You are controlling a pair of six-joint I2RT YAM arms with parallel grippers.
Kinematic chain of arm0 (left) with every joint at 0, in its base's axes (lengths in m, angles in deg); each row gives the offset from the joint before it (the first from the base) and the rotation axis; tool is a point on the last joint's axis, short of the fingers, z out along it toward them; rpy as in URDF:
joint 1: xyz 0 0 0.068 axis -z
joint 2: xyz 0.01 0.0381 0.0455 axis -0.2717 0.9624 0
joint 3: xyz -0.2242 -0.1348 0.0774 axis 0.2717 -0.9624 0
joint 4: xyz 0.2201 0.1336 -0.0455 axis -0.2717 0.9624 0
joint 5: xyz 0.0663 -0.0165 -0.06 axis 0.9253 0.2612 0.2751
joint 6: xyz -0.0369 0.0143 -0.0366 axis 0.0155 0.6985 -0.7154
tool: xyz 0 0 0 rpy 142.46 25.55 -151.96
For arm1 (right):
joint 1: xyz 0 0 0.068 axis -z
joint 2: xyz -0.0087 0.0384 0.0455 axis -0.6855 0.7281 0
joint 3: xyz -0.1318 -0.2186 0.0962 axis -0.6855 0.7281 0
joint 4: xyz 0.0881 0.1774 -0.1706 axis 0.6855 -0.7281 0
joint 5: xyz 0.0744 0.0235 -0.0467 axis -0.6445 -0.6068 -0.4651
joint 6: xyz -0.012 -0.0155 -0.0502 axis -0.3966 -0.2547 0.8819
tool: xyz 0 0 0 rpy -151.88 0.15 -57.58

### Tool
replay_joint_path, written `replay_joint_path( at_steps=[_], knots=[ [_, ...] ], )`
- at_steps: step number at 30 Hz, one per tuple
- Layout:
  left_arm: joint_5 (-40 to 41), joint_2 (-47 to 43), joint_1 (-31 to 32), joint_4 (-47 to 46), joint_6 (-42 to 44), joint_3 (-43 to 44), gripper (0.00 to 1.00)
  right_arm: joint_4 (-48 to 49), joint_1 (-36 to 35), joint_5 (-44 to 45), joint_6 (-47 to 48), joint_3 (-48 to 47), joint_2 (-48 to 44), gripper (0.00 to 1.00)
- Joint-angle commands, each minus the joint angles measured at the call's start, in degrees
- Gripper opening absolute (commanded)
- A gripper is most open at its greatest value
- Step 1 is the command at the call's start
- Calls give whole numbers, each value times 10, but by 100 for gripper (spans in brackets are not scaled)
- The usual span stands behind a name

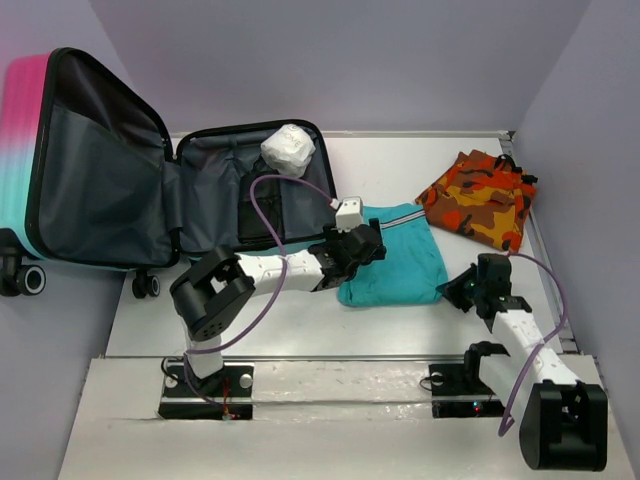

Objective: Pack the luggage

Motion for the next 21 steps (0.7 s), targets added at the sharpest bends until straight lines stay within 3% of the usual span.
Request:
replay_joint_path(
  at_steps=[1, 4, 13, 21],
  knots=[
    [34, 16, -3, 19, 3, 19, 90, -42, -1, 61, -6, -27, -29, 8],
    [29, 14, -4, 18, -4, 10, 90, -80, -1, 63, -14, -26, -93, 8],
    [22, 37, -8, 18, -1, 13, 90, -191, -1, 137, -8, -104, -148, 7],
    [8, 108, -13, 20, -5, 66, 85, -187, -1, 137, -2, -108, -130, 7]
  ],
)
